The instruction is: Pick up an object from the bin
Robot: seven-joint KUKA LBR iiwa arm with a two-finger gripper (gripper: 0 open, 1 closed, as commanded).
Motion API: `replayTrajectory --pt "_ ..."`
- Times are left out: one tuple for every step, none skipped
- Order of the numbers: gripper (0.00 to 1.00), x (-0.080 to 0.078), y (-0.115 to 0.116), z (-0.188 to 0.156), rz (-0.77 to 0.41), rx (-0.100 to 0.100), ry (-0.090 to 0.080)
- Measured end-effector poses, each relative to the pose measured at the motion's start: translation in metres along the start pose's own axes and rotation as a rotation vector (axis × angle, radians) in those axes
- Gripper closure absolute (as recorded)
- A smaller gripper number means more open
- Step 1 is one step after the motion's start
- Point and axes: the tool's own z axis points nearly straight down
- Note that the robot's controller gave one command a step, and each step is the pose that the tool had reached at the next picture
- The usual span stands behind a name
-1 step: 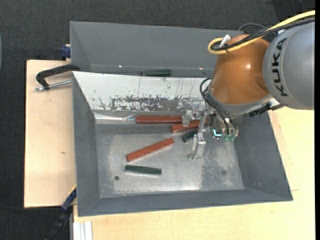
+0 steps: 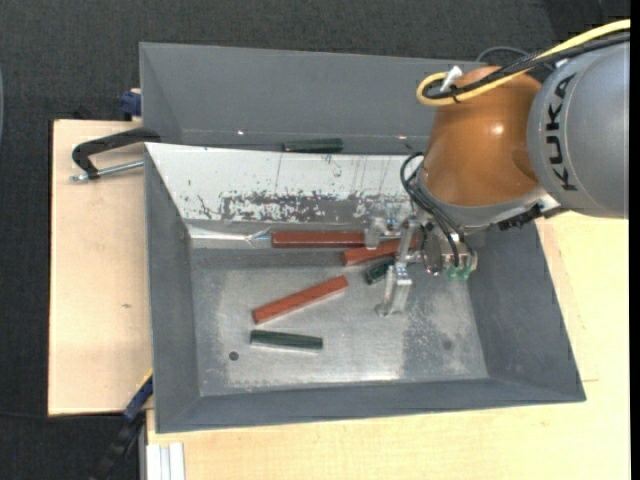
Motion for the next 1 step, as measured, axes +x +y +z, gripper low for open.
replayTrajectory --pt "0.0 -0.0262 0.0529 0.0749 -0.071 0.0 -0.005"
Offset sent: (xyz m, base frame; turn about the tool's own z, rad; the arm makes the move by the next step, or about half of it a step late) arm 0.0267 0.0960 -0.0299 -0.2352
